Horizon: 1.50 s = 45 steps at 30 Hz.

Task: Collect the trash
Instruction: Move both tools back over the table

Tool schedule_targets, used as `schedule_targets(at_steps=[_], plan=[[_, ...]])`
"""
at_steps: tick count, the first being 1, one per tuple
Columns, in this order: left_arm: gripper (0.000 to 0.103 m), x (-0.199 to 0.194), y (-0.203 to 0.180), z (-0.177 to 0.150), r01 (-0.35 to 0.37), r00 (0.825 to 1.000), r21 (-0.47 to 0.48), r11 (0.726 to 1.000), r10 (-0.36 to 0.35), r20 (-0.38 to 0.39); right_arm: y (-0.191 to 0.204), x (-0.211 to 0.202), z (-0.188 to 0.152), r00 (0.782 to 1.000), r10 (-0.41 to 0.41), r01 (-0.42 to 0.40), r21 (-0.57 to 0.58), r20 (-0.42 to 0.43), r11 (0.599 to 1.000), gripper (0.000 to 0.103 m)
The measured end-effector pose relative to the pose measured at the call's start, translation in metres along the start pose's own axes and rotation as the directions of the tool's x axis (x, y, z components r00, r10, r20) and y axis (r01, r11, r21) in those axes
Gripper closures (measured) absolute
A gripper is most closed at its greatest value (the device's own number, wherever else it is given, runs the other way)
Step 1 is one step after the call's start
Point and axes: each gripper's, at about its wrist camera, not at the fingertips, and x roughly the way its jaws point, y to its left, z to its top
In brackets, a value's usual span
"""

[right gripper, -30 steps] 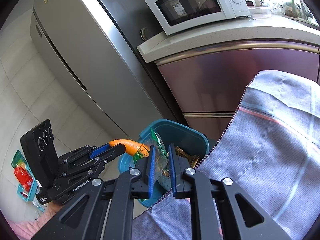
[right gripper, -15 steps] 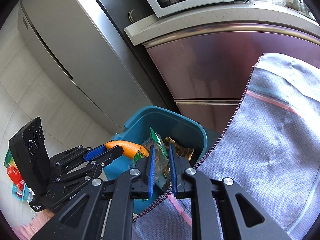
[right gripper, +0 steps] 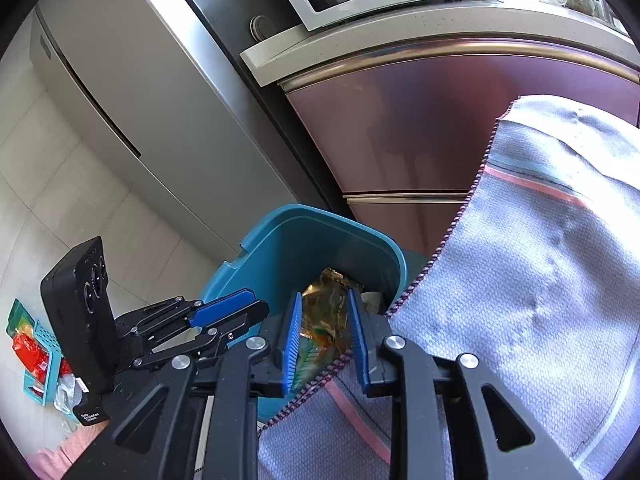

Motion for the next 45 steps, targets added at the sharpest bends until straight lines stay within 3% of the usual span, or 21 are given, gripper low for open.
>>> schedule_targets(at_steps=[7,13,19,24,33,45], plan=[[0.08,-0.017,-0.009,0.001,0.016,0.999,0.013,1.0,-0.017,0.041,-0.004,-0.029,-0.01,0.999,0.015,-0.015,-0.009,0.039,1.0,0.076],[0.073,-0.046,-0.029,0.008,0.074,0.99,0.052,0.996,-0.08,0.114,-0.006,-0.071,-0.024,0.995,0.017,-0.014,-0.025,0.103,1.0,0.075],[0.062,-0.074,-0.069,0.014,0.161,0.967,0.136,0.978,-0.184,0.177,-0.017,-0.121,-0.045,0.982,-0.021,0.027,-0.031,0.185,0.999,0.067],[0.049,-0.086,-0.113,0.018,0.244,0.939,0.203,0.948,-0.284,0.194,-0.041,-0.17,-0.072,0.963,-0.105,0.107,0.005,0.248,0.994,0.062],[0.046,-0.077,-0.217,0.009,0.375,0.896,0.322,0.869,-0.429,0.114,-0.101,-0.248,-0.126,0.899,-0.302,0.26,0.171,0.316,0.951,0.059],[0.047,-0.049,-0.339,0.0,0.474,0.855,0.432,0.767,-0.517,-0.021,-0.179,-0.318,-0.177,0.785,-0.522,0.397,0.376,0.334,0.837,0.054]])
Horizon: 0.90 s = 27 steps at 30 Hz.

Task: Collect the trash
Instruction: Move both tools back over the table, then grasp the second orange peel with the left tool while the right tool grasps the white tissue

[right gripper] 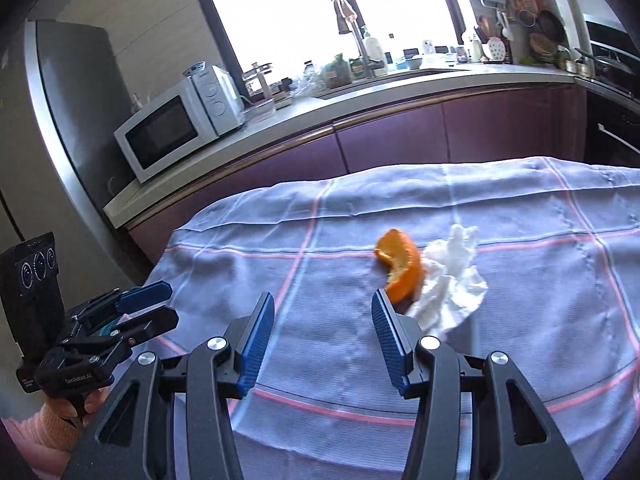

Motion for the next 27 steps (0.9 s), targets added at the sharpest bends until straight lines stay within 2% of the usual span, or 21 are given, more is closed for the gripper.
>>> schedule_targets(at_steps=[3,10,17,27], plan=[[0.047,0.022,-0.016,0.008,0.026,0.999,0.02,0.999,-0.026,-0.026,-0.017,-0.001,0.0,0.999,-0.043,0.043,0.018,0.006,0.999,0.05],[0.048,0.061,-0.048,0.022,0.058,0.996,0.078,0.995,-0.052,-0.077,-0.048,0.008,0.001,0.996,-0.085,0.086,0.061,-0.019,0.994,0.049],[0.049,0.09,-0.069,0.032,0.075,0.992,0.117,0.99,-0.062,-0.113,-0.057,0.025,0.005,0.994,-0.086,0.09,0.059,-0.067,0.994,0.049],[0.05,0.117,-0.078,0.036,0.072,0.988,0.141,0.987,-0.051,-0.148,-0.062,0.047,0.011,0.987,-0.092,0.1,0.055,-0.128,0.993,0.05]])
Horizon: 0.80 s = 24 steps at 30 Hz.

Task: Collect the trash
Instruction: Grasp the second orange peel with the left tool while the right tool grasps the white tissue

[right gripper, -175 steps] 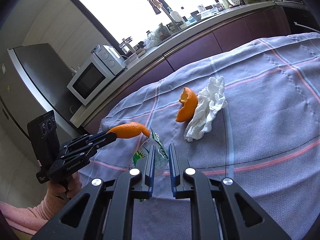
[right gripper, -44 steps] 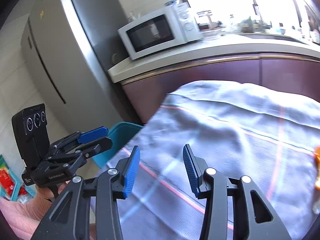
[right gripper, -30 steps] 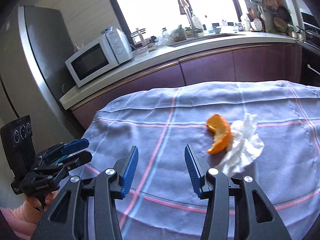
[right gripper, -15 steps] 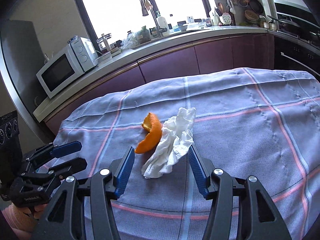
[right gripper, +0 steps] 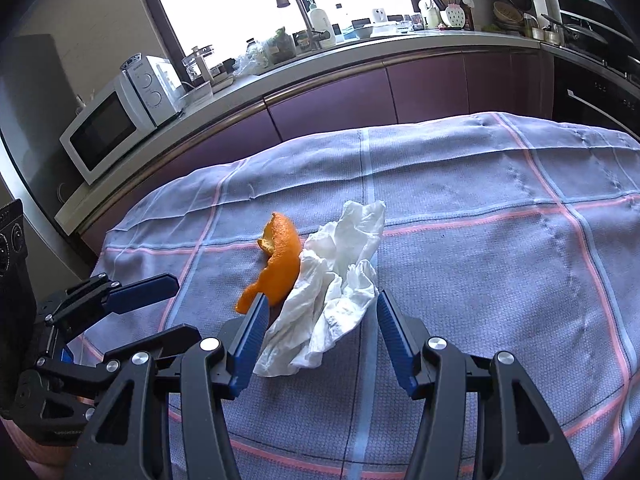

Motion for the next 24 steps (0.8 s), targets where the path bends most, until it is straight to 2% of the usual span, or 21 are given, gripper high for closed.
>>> schedule_targets(at_steps=[4,9,12,15,16,19,20,24], plan=[[0.052,0.012,-0.001,0.004,-0.001,1.0,0.0,1.0,0.001,-0.019,-0.003,0.005,0.002,1.0,-0.012,0.012,-0.001,-0.023,1.0,0.057],[0.055,0.026,-0.004,0.01,-0.005,0.999,0.007,1.0,0.005,-0.049,-0.014,0.004,0.003,1.0,-0.009,0.009,0.015,-0.026,1.0,0.078],[0.058,0.034,-0.01,0.015,-0.002,0.998,0.021,1.0,0.004,-0.059,-0.021,0.001,0.002,1.0,0.002,-0.001,0.03,-0.021,1.0,0.085],[0.067,0.04,-0.012,0.017,0.008,0.997,0.023,1.0,-0.006,-0.072,-0.024,-0.003,0.002,1.0,0.013,-0.013,0.043,-0.005,0.999,0.083],[0.074,0.042,-0.012,0.018,0.014,0.997,0.018,1.0,-0.013,-0.081,-0.025,-0.005,0.002,1.0,0.018,-0.019,0.047,0.004,0.999,0.083],[0.083,0.048,-0.011,0.019,0.033,0.995,-0.002,0.999,-0.033,-0.096,-0.022,-0.005,0.003,1.0,0.027,-0.028,0.04,0.009,0.999,0.068],[0.084,0.048,-0.01,0.019,0.035,0.995,-0.007,0.999,-0.035,-0.095,-0.021,-0.004,0.004,1.0,0.029,-0.029,0.038,0.006,0.999,0.065],[0.089,0.049,-0.009,0.02,0.039,0.995,-0.022,0.999,-0.041,-0.086,-0.018,0.004,0.006,0.999,0.03,-0.03,0.029,-0.02,0.999,0.065]])
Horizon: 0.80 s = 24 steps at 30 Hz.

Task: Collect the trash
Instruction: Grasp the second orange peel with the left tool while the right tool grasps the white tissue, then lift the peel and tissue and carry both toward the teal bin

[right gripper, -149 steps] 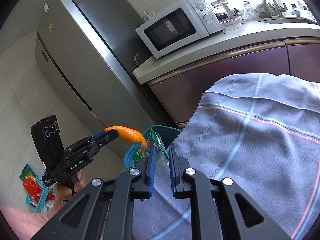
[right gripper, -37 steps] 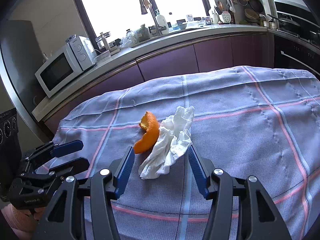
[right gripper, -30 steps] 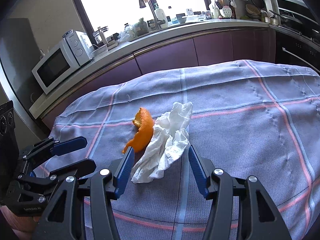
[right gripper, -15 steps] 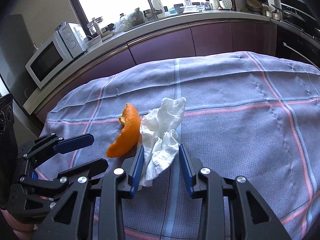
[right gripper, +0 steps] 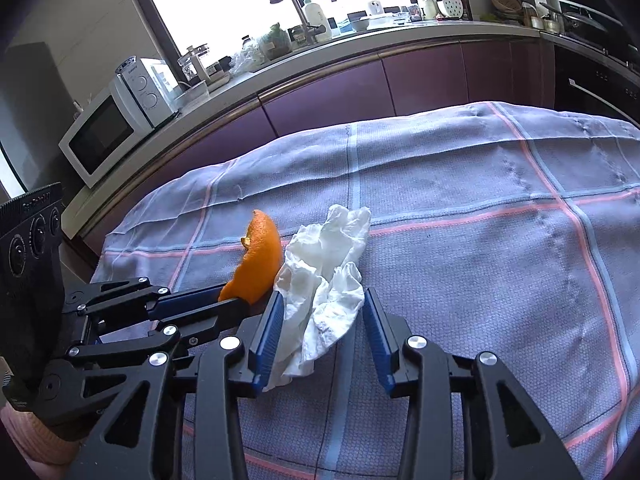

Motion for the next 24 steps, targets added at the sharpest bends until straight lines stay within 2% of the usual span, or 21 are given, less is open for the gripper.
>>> schedule_targets(at_steps=[2,6,9,24], plan=[[0.09,-0.002,0.001,-0.001,-0.005,1.0,0.0,1.0,0.005,0.007,0.001,0.002,0.001,1.0,-0.005,0.005,-0.005,-0.006,1.0,0.066],[0.092,-0.008,0.003,-0.003,-0.009,1.0,-0.015,1.0,0.009,0.024,-0.001,0.004,0.001,1.0,0.009,-0.008,0.001,-0.014,1.0,0.087],[0.093,-0.015,0.004,-0.006,-0.02,0.999,-0.019,1.0,0.021,0.037,-0.002,0.0,0.0,1.0,0.021,-0.021,0.005,-0.002,1.0,0.096],[0.096,-0.073,0.021,-0.024,-0.045,0.992,-0.063,0.997,0.052,0.117,0.014,-0.031,-0.006,0.99,0.115,-0.116,0.01,0.082,0.993,0.098]])
